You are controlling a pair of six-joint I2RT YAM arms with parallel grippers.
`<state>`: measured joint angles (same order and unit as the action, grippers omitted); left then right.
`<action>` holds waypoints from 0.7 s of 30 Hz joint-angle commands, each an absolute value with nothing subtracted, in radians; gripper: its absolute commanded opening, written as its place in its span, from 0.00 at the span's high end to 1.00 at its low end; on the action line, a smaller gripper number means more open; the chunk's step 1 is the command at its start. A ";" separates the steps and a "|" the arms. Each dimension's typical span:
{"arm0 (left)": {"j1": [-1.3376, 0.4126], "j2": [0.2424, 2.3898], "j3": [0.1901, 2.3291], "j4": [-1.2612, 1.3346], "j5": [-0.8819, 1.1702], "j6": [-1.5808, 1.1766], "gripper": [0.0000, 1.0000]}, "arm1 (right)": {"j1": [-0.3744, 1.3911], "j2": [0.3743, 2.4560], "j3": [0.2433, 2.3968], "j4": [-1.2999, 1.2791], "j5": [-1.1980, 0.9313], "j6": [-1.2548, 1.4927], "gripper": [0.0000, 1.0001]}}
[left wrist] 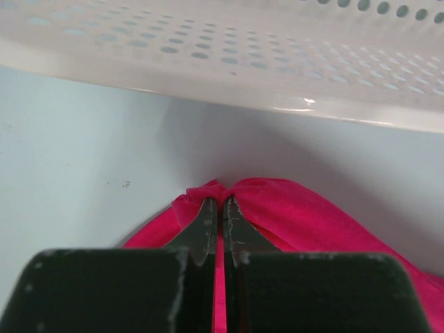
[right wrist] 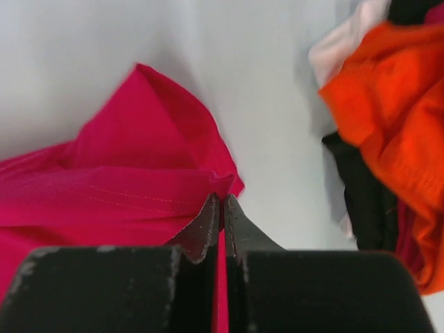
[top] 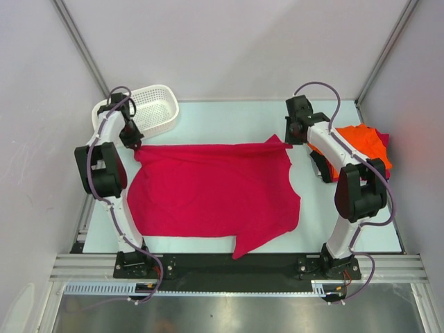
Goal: Fold and stack the t-shirts
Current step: Fold the flattened tshirt in 1/3 of the way
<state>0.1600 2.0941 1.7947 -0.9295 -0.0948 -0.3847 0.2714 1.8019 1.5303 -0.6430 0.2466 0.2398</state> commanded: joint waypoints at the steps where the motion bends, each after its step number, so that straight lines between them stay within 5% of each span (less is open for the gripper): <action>1: 0.187 2.022 1.827 -0.933 -0.143 -0.391 1.00 | 0.273 1.767 1.520 -0.742 0.226 0.308 1.00; 21: 0.183 1.888 1.950 -0.802 -0.022 -0.360 1.00 | 0.294 1.809 1.479 -0.805 0.123 0.367 1.00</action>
<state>0.1745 1.9293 1.8969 -0.8875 -0.0559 -0.3809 0.2886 1.8088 1.4807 -0.7883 0.1223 0.3641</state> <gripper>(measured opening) 0.011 0.020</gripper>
